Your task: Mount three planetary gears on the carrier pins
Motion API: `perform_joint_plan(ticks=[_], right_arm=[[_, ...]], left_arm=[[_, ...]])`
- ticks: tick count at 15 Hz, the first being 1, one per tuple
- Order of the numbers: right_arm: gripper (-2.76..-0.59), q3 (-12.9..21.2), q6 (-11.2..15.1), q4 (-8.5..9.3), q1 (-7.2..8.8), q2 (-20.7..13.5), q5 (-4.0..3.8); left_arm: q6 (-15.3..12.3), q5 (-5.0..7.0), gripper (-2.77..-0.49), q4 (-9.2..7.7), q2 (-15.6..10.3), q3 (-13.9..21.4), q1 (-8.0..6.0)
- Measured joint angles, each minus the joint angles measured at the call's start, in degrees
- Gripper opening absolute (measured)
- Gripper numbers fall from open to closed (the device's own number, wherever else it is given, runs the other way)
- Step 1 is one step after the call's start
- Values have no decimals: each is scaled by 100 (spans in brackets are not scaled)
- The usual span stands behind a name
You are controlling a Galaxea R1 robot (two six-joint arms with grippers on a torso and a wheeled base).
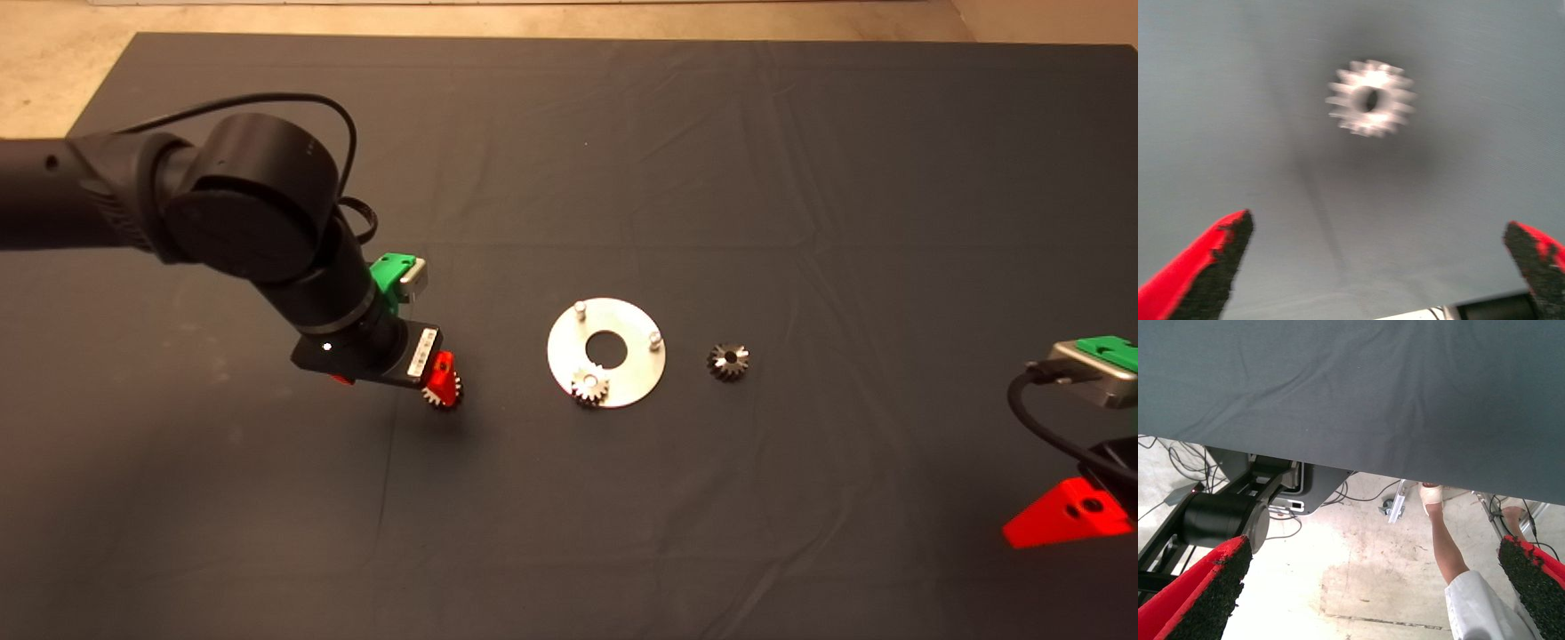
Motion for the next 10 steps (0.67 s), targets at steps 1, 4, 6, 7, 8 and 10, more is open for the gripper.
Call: perform_joint_plan(ticks=[1,4,6,7,8,10], right_arm=[[-60,0,0,1,0,0,2],[-60,0,0,-1,0,-1,0],[-60,0,0,-1,0,-1,-1],[-60,0,0,0,1,2,0],[-60,0,0,-1,0,2,2],[-60,0,0,-1,0,0,-4]], left_arm=[[-14,-91,-49,75,-2,58,2],[-57,-234,-49,523,-22,58,151],[-113,-436,-49,633,-35,55,388],[-145,-491,-49,676,-40,29,411],[-201,-497,-49,755,-54,-12,413],[-356,-505,-49,928,-68,-36,416]])
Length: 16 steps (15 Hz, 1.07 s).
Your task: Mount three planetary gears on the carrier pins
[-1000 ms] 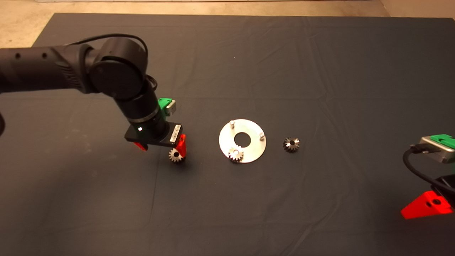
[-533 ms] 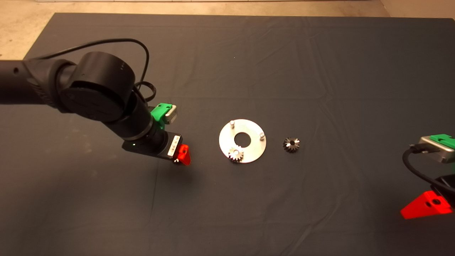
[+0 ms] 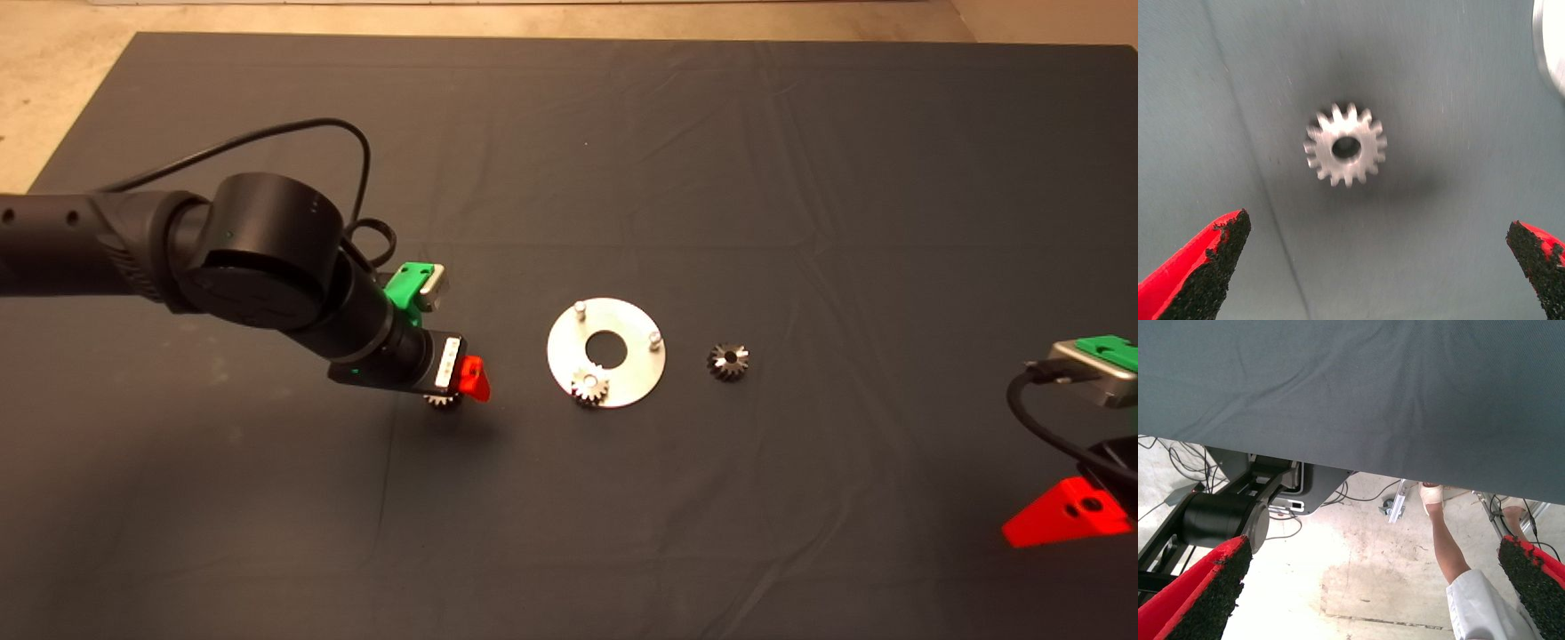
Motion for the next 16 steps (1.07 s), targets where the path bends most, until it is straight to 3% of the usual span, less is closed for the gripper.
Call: perform_joint_plan(ticks=[2,7,11,16], right_arm=[[-60,0,0,0,0,0,1],[-60,0,0,0,1,-1,2],[-60,0,0,0,0,0,2],[-60,0,0,1,0,0,2]], left_arm=[[-14,-24,-49,118,0,-11,52],[-47,-24,-49,498,-2,-38,528],[-49,-22,-49,830,-2,-57,540],[-71,-24,-49,1081,-44,-61,553]])
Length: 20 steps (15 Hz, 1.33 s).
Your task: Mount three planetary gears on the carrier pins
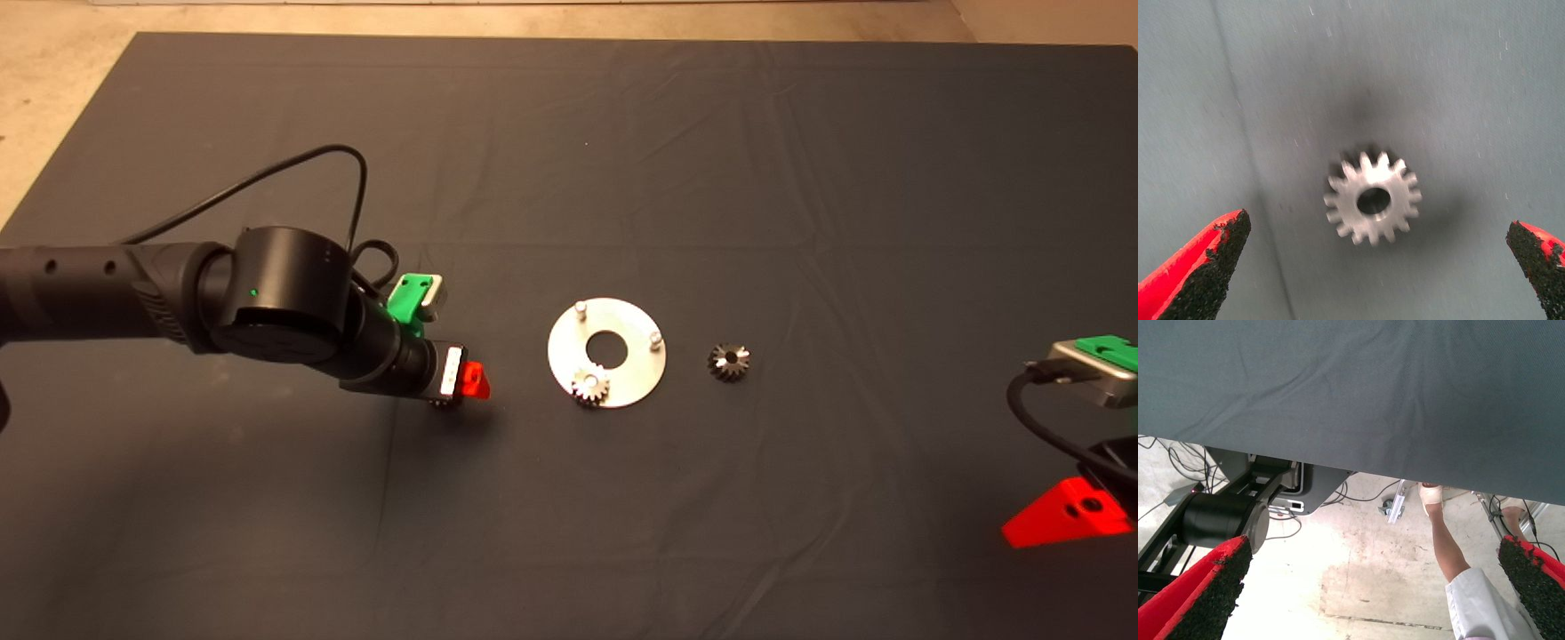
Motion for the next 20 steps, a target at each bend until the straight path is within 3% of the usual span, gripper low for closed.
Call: perform_joint_plan(ticks=[7,8,9,15,20], right_arm=[[-60,0,0,-1,0,2,0],[-60,0,0,0,1,0,1],[-60,0,0,1,2,2,1],[-60,0,0,0,0,2,1],[-60,0,0,1,0,3,1]], left_arm=[[-17,0,-49,112,-165,-2,128],[-17,-57,-49,115,-170,-2,132],[-17,-195,-49,140,-206,-2,148],[-17,-256,-49,179,-209,-41,221],[-22,-254,-49,327,-181,-60,221]])
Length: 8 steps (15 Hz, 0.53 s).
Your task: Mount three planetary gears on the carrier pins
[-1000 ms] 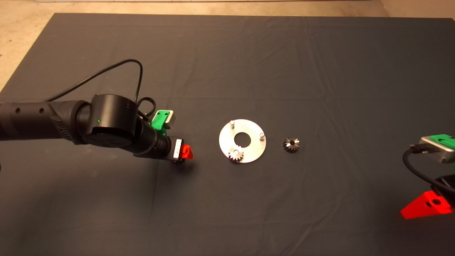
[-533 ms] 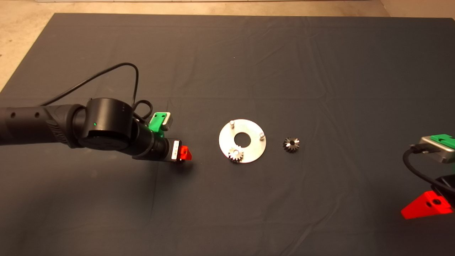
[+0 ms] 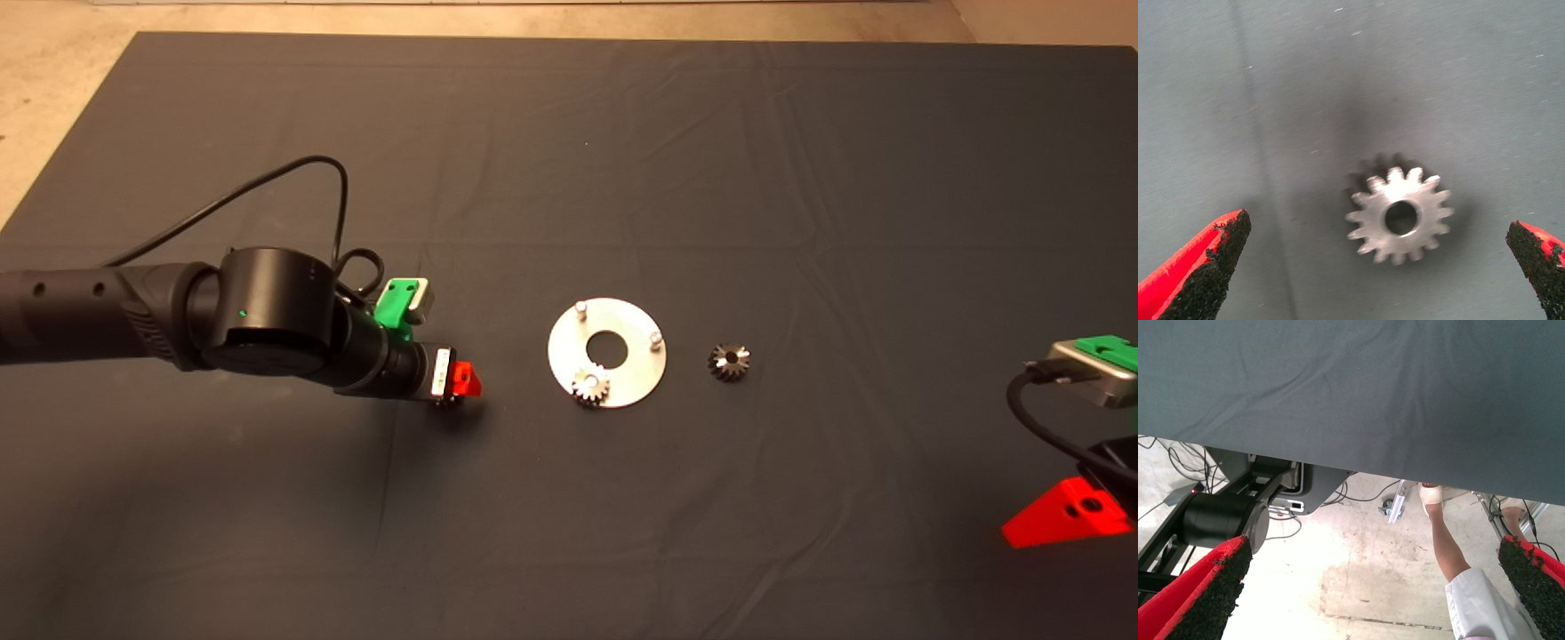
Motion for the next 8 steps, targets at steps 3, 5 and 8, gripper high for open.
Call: perform_joint_plan(ticks=[3,5,8], right_arm=[[-60,0,0,0,0,-3,-1],[-60,0,0,0,0,-3,0],[-60,0,0,0,0,-3,-1]], left_arm=[[2,-2,-49,12,33,-26,0],[2,-2,-49,23,33,-39,2],[2,-2,-60,95,33,-39,1]])
